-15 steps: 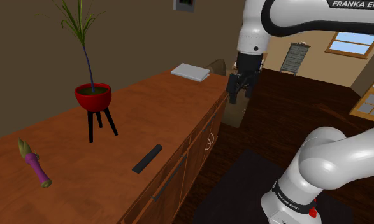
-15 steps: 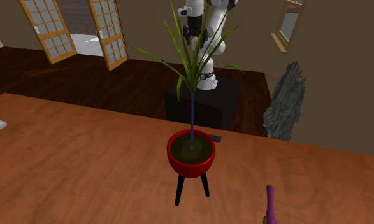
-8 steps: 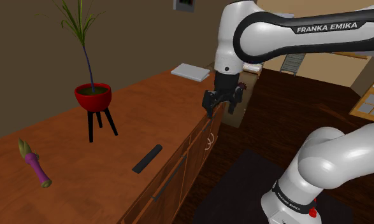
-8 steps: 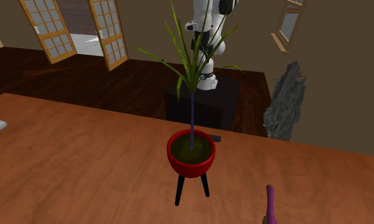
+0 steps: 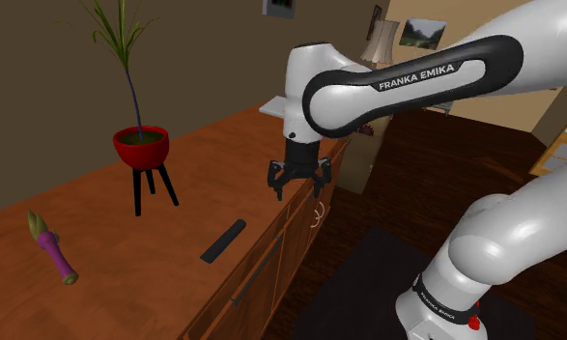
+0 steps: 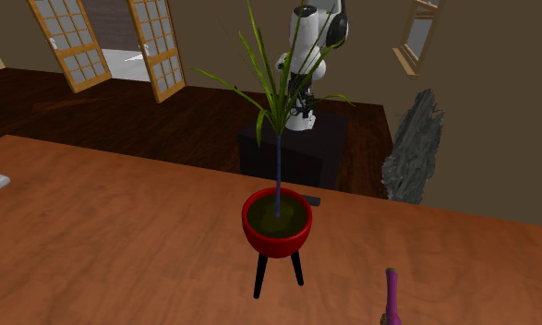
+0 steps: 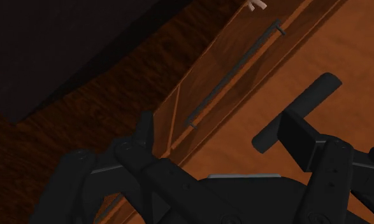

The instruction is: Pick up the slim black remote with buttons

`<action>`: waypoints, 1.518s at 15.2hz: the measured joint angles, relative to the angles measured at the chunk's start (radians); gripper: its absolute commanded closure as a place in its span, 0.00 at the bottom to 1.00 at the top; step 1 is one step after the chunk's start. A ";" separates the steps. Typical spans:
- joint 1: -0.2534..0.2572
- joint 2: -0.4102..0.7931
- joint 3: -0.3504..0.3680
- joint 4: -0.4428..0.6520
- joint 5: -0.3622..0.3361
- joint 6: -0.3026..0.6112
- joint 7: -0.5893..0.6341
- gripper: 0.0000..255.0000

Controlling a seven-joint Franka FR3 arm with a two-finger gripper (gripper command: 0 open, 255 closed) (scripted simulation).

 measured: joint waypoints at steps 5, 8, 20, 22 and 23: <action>-0.052 0.199 0.102 0.052 -0.058 0.146 0.244 0.00; -0.079 0.349 0.144 0.113 -0.142 0.221 0.409 0.00; 0.039 0.881 0.027 0.459 -0.481 0.327 0.997 0.00; 0.067 0.945 -0.004 0.525 -0.501 0.323 1.056 0.00; 0.074 0.966 -0.014 0.535 -0.510 0.333 1.070 0.00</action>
